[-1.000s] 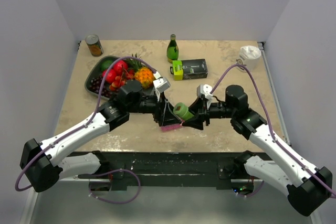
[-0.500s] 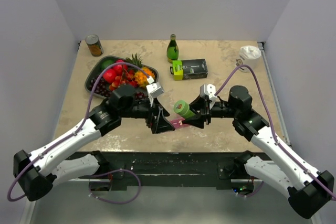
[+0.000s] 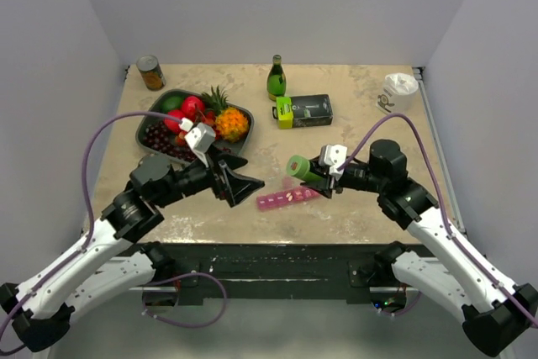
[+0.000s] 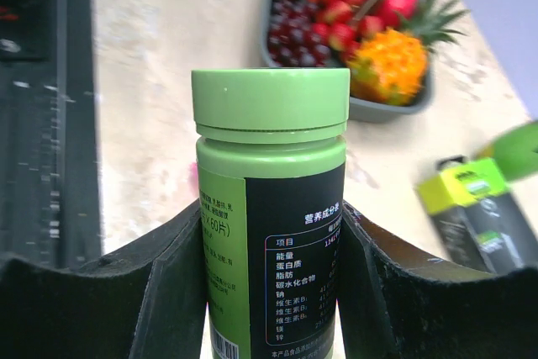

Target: Sort the pills into containers

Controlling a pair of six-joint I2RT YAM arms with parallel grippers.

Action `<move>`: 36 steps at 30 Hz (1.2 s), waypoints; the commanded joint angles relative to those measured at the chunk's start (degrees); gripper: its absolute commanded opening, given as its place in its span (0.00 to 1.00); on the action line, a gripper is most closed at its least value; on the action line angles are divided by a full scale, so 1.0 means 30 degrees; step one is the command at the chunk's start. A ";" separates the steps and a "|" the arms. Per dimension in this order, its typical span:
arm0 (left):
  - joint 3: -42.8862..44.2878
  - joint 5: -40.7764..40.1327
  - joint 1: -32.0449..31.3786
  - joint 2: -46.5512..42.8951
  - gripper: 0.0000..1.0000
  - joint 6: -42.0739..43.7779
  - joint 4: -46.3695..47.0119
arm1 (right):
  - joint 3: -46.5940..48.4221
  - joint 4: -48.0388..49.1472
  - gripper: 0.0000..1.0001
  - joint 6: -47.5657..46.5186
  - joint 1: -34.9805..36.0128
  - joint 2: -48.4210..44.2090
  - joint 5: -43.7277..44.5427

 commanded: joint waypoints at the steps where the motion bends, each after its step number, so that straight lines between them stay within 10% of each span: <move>1: -0.0136 -0.0231 0.0131 0.1952 0.99 -0.3289 0.3638 | 0.0116 0.1538 0.00 -0.2215 -0.0118 -0.0763 0.2843; 36: 0.1418 0.0618 0.0248 0.9480 0.99 -0.9828 0.7719 | -0.1701 0.1542 0.00 -0.5293 -0.0089 -0.2142 0.4254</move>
